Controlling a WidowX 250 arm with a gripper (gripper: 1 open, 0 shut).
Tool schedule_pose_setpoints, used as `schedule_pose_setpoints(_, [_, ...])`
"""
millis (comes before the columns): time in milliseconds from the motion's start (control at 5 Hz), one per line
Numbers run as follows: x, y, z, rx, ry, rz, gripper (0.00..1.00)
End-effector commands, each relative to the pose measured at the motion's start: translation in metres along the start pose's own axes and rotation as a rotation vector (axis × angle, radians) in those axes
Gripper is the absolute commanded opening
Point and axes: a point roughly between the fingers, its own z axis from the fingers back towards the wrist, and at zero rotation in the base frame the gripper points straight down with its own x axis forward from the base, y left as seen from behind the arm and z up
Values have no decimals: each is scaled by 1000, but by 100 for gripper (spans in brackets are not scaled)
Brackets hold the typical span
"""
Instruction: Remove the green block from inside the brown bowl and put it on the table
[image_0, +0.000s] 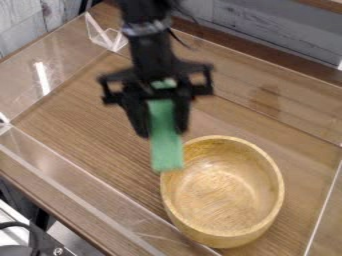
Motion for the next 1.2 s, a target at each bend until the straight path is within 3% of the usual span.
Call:
schedule_pose_setpoints(0, [10,4,28,-36,-86,-60,0])
schedule_pose_setpoints(200, [10,-5,32,-51,-105,-68,0])
schedule_pose_setpoints(400, [1,-17,28,-61,-104,-111,0])
schedule_pose_setpoints(1000, [-8,-20,19,-59,-116,-228,0])
